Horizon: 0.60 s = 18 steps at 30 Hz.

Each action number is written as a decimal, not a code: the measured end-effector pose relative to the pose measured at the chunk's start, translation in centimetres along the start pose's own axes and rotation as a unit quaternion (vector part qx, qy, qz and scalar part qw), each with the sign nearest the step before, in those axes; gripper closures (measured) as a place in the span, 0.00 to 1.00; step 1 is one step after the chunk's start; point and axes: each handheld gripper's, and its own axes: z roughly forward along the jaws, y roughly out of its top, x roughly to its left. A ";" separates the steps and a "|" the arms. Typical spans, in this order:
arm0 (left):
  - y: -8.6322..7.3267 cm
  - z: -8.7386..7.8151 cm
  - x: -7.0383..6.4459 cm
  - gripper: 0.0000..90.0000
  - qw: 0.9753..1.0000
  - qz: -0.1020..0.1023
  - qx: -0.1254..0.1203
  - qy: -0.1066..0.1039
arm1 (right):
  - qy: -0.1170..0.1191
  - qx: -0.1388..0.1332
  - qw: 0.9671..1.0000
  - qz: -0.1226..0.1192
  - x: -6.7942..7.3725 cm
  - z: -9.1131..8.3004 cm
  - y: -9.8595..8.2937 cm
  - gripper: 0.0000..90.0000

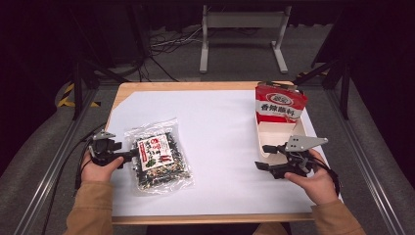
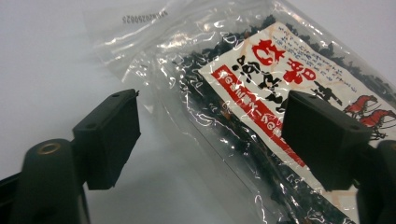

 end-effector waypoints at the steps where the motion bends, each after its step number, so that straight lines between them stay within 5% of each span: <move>1: 0.0 0.2 0.0 0.20 1.000 -0.001 0.005 0.000 | 0.000 0.001 1.000 0.000 0.0 0.1 0.0 0.38; 18: -0.6 2.1 -0.3 0.20 0.999 -0.016 0.026 -0.021 | 0.007 0.007 1.000 0.000 0.5 0.9 -0.2 0.35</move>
